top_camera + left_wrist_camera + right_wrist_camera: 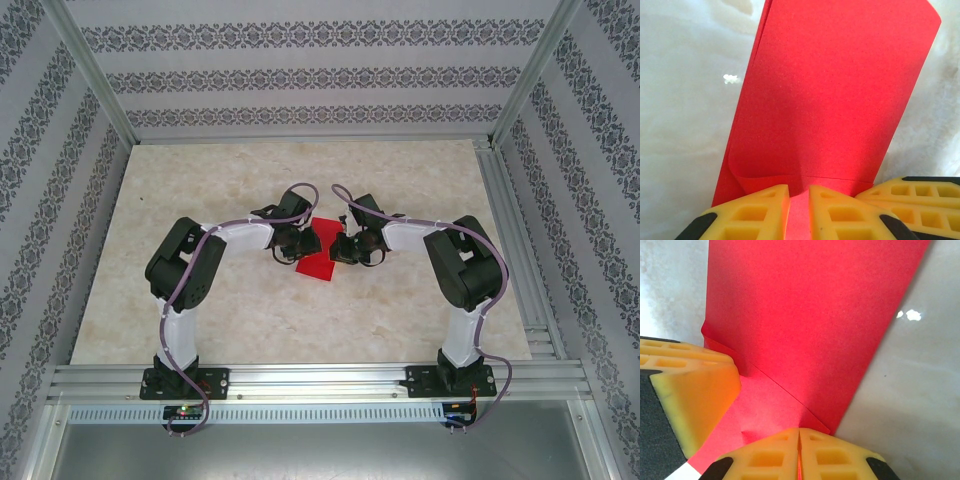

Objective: Fold a paper plane with a square sheet of paper (pick it up from the middle)

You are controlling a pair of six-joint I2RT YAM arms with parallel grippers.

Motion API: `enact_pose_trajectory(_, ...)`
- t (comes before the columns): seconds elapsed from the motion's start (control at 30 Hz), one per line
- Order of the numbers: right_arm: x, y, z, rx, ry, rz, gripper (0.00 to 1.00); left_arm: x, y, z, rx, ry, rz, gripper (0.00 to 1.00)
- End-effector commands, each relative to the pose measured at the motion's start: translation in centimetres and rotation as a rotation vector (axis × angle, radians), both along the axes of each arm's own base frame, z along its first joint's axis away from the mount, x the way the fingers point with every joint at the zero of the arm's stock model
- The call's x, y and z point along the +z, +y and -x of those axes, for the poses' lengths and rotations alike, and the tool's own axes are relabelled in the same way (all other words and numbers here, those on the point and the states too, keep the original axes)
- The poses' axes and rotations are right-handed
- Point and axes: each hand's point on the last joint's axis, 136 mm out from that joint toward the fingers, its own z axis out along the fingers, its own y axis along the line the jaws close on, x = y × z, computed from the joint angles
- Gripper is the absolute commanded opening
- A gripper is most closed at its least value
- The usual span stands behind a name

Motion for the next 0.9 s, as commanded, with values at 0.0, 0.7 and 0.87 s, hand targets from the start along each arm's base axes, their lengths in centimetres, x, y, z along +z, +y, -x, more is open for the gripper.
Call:
enact_pose_trajectory(0.0,-3.7,-2.5,1.0,-0.020,0.060,0.130,0.10,-1.5,3.6,-0.1,0.053,0.026,-0.105,0.20)
enact_pose_trajectory(0.7,-3.9,-2.5,1.0,-0.020,0.066,0.129,0.09,2.8,-1.3,0.9,-0.102,-0.051,0.075,0.21)
enact_pose_trajectory(0.87,-3.8,-2.4,1.0,-0.019,0.065,0.121,0.10,1.0,-1.3,1.0,-0.093,-0.014,0.047,0.20)
